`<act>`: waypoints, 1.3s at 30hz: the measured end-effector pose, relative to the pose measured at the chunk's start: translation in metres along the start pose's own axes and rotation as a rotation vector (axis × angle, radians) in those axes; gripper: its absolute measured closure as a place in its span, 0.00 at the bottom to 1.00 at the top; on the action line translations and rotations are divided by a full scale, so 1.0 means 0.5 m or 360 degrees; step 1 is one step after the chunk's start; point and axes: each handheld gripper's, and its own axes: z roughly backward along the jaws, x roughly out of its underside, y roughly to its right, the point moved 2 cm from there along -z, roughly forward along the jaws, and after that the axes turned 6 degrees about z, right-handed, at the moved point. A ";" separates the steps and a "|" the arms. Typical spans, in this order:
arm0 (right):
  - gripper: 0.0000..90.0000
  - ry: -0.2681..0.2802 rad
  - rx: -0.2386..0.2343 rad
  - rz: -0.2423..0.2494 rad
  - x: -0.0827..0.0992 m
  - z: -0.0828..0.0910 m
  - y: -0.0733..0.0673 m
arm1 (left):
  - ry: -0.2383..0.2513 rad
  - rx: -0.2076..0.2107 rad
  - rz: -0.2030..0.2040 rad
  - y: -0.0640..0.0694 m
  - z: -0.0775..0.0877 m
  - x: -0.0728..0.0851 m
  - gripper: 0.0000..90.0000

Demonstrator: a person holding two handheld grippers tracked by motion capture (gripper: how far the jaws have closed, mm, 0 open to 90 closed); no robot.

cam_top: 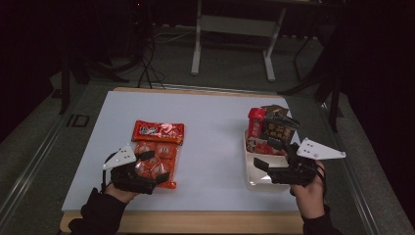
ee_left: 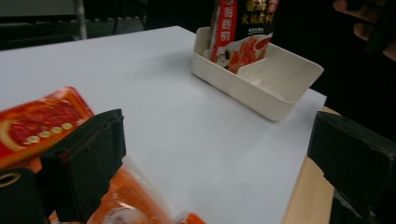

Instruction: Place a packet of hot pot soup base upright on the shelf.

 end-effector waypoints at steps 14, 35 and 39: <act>0.15 0.0050 0.0050 0.0084 0.007 0.020 -0.038 | -0.0046 -0.0123 -0.0020 -0.064 0.040 -0.023 0.08; 0.16 0.0044 0.0048 0.0030 0.052 0.067 -0.057 | -0.0131 -0.0432 -0.0006 -0.169 0.026 -0.024 0.46; 0.16 0.0054 0.0044 0.0019 0.060 0.070 -0.060 | -0.0187 -0.0510 0.0047 -0.196 0.012 -0.015 0.59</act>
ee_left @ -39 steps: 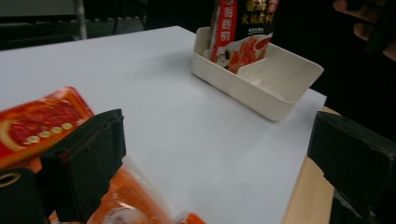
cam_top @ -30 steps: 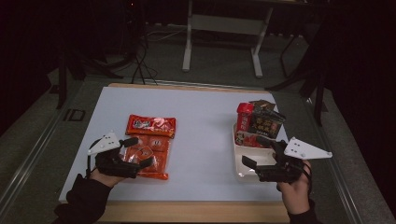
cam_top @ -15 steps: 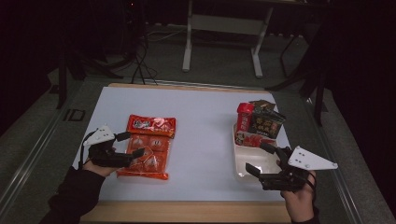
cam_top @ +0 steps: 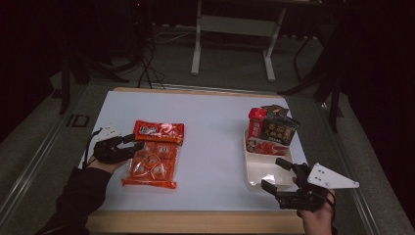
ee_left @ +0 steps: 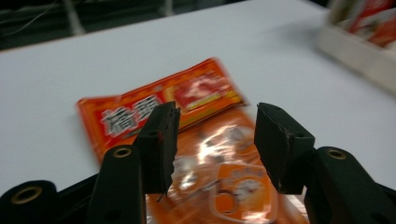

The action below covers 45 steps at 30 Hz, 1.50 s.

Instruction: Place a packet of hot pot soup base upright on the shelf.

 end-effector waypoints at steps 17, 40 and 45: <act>0.16 -0.0015 -0.0047 -0.0029 0.012 -0.016 -0.001 | -0.0244 -0.0261 -0.0022 -0.057 -0.071 0.033 1.00; 0.16 -0.0042 -0.0080 -0.0040 0.018 -0.031 -0.002 | -0.0358 -0.0263 0.0042 -0.044 -0.110 0.061 1.00; 0.16 -0.0040 -0.0088 -0.0044 0.018 -0.032 -0.002 | -0.0358 -0.0222 0.0037 -0.029 -0.119 0.059 1.00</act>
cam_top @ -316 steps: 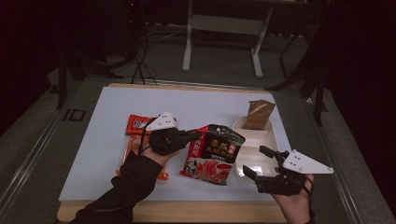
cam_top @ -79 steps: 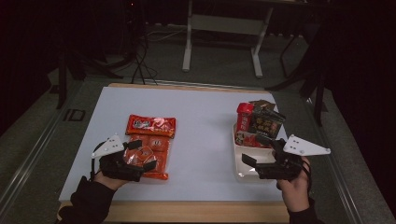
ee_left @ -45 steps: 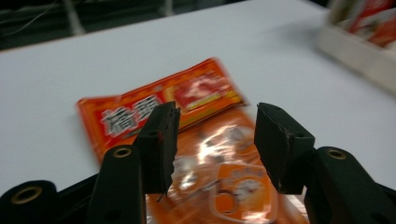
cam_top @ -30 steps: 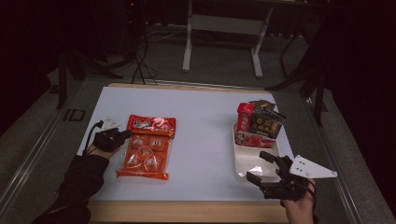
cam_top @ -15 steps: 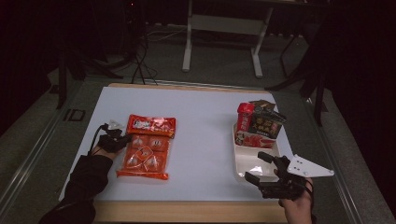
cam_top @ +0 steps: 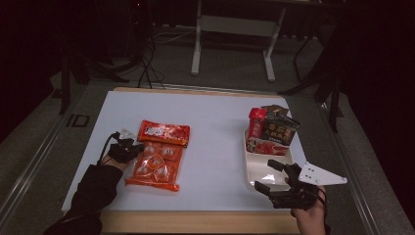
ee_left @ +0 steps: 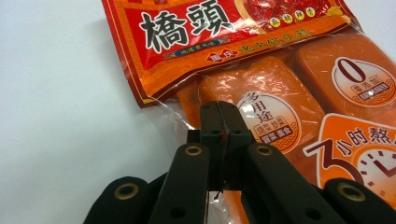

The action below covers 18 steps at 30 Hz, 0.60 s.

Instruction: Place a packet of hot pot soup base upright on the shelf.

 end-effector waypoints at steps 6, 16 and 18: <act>0.16 0.0000 -0.0008 -0.0007 0.000 0.000 0.001 | -0.0008 0.0071 -0.0059 0.037 -0.013 -0.007 1.00; 0.16 0.0004 -0.0011 -0.0006 0.000 0.003 0.000 | -0.0042 0.0172 -0.0152 0.099 -0.029 -0.017 1.00; 0.16 0.0006 -0.0013 -0.0008 -0.001 0.004 -0.001 | -0.0049 0.0206 -0.0169 0.104 -0.030 -0.017 1.00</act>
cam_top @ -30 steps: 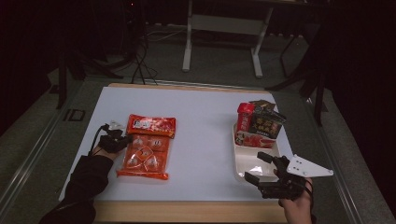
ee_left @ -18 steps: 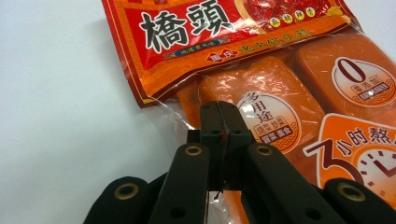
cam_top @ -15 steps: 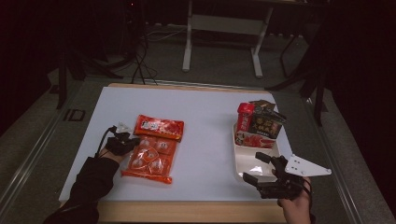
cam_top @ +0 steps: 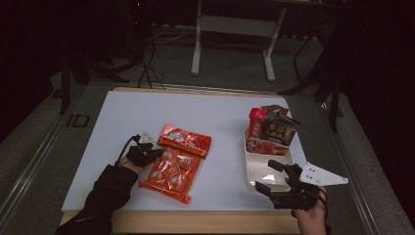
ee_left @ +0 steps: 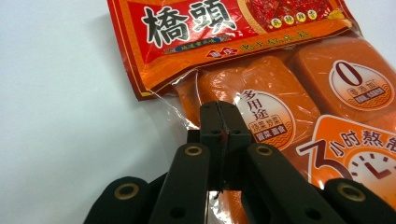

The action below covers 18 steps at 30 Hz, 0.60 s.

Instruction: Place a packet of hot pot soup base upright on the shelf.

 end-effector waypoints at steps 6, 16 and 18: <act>0.16 -0.0004 0.0002 0.0006 0.000 0.000 -0.001 | -0.0022 0.0029 -0.0064 -0.001 0.007 0.000 1.00; 0.16 0.0008 0.0007 0.0001 -0.001 0.005 0.001 | -0.0077 0.0082 -0.0046 -0.003 0.056 0.035 1.00; 0.16 0.0002 0.0009 0.0007 -0.002 0.005 -0.001 | -0.0113 0.0097 -0.0068 0.002 0.059 0.044 1.00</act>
